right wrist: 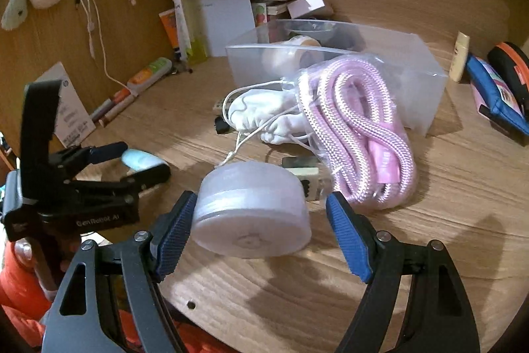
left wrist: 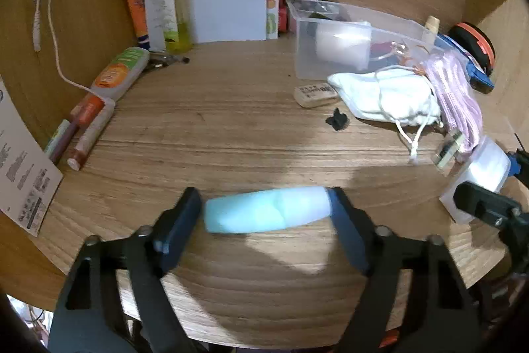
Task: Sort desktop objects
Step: 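Grasp the light blue tube with the left tool while the right tool grasps the white round container, then carry the blue tube into the clear bin while the right tool drops the white container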
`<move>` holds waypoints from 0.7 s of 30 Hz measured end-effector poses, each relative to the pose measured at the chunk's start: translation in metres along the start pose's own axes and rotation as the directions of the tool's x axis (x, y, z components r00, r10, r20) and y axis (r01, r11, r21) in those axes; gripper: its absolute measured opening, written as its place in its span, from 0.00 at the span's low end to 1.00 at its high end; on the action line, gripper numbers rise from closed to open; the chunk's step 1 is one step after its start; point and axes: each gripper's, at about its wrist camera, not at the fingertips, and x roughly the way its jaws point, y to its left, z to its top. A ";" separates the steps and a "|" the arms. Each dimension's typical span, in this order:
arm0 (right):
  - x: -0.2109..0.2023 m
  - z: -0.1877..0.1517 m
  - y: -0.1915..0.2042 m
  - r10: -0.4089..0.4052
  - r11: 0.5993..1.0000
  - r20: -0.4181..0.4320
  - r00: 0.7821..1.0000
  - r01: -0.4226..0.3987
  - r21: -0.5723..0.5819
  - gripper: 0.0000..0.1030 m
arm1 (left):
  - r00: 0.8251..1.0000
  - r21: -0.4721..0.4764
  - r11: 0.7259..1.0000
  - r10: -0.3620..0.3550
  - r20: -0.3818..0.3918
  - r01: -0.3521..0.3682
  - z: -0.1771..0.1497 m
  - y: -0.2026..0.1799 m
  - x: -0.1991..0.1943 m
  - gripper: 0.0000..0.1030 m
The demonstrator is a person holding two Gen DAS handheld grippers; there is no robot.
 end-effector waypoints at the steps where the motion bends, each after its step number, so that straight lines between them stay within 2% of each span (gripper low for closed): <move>1: 0.002 -0.001 0.000 0.002 1.000 -0.004 1.000 -0.002 0.003 0.74 | 1.000 -0.003 1.000 0.001 0.001 -0.001 0.000 0.001 0.000 0.71; 3: 0.005 -0.002 -0.002 0.010 1.000 -0.010 1.000 -0.010 0.012 0.71 | 1.000 -0.008 1.000 0.009 0.010 -0.009 0.000 0.003 0.000 0.71; 5: 0.007 -0.003 -0.003 0.030 0.999 -0.016 0.999 -0.029 0.021 0.61 | 1.000 -0.009 1.000 0.014 0.018 -0.013 -0.001 0.003 0.000 0.71; 11: 0.003 -0.002 -0.009 0.031 0.999 -0.010 0.999 -0.031 0.033 0.61 | 1.000 -0.012 1.000 0.012 0.022 -0.012 0.001 0.004 0.000 0.71; 14: -0.004 0.000 -0.010 -0.005 1.000 0.023 1.000 0.005 0.017 0.61 | 0.999 -0.009 1.000 0.002 0.034 -0.001 0.005 0.002 -0.003 0.71; 21: -0.021 0.008 -0.023 -0.008 0.999 0.058 0.998 0.006 0.037 0.61 | 0.996 -0.011 0.999 -0.042 0.075 0.042 0.024 -0.004 -0.017 0.71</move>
